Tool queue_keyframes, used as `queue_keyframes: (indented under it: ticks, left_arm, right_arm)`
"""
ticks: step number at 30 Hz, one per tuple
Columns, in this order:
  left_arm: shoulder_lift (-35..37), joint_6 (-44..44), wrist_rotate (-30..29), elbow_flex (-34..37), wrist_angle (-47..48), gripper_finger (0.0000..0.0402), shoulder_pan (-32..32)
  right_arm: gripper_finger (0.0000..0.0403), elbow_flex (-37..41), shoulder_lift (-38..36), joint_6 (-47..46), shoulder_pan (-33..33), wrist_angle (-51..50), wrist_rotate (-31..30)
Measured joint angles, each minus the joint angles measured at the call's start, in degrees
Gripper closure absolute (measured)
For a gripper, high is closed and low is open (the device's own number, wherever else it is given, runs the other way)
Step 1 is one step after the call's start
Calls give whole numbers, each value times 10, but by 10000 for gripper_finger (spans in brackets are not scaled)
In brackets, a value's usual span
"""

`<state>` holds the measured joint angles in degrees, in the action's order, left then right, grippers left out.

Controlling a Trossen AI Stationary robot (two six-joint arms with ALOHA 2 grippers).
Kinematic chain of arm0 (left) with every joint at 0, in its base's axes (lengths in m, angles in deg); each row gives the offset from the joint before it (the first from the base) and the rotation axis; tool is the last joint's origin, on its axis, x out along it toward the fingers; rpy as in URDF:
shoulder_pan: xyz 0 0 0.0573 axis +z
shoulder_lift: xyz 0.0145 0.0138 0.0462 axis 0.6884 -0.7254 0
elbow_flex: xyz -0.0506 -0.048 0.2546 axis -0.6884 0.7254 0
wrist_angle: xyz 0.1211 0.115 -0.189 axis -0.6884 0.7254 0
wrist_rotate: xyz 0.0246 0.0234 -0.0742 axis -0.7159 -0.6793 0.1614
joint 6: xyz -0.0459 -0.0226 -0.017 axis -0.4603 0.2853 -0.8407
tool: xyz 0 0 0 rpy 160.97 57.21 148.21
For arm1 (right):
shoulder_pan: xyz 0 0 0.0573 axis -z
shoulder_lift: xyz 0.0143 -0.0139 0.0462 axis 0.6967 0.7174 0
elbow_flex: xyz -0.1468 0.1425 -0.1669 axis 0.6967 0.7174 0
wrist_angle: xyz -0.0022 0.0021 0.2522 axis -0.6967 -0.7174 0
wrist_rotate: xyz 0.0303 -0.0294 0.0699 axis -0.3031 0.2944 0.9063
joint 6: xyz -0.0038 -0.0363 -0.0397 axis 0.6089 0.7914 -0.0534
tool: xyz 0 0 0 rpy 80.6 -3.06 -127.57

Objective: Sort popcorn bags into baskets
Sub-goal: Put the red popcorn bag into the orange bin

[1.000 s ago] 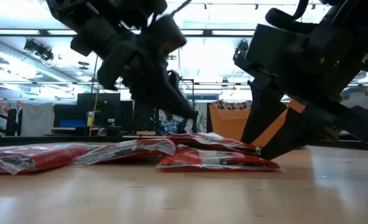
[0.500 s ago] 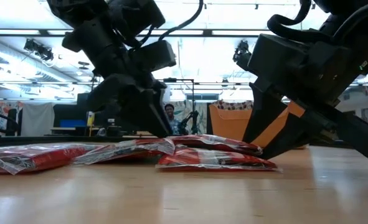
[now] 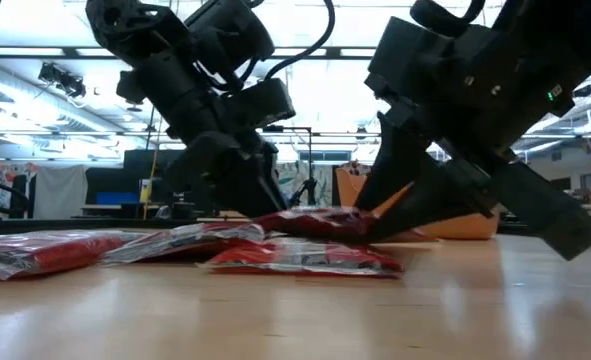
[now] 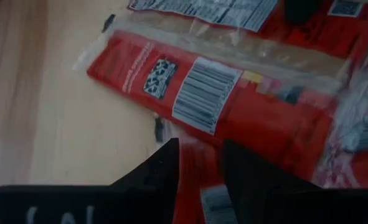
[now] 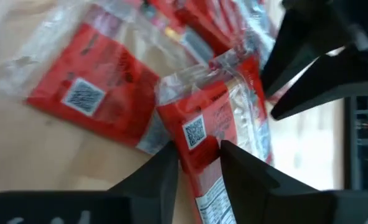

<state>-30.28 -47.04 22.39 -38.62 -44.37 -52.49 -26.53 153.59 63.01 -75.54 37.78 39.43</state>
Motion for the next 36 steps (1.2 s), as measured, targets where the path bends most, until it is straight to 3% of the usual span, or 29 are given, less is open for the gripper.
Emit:
queue_keyframes:
  ticks: [7,19,26,31,36]
  left_arm:
    - [-4,1,-2,0,-6,276,0]
    - [-4,1,-1,0,-8,276,0]
    - [20,42,-19,0,4,276,-7]
    - [54,42,-61,-1,14,276,-20]
    - [56,42,-65,-1,28,276,-26]
  right_arm:
    - [330,0,0,5,1,10,-41]
    - [343,0,-1,66,8,59,-82]
    - [392,-6,-2,65,9,48,-84]
    - [390,-47,-2,64,10,-17,-90]
    - [396,-135,-2,2,11,-228,-117]
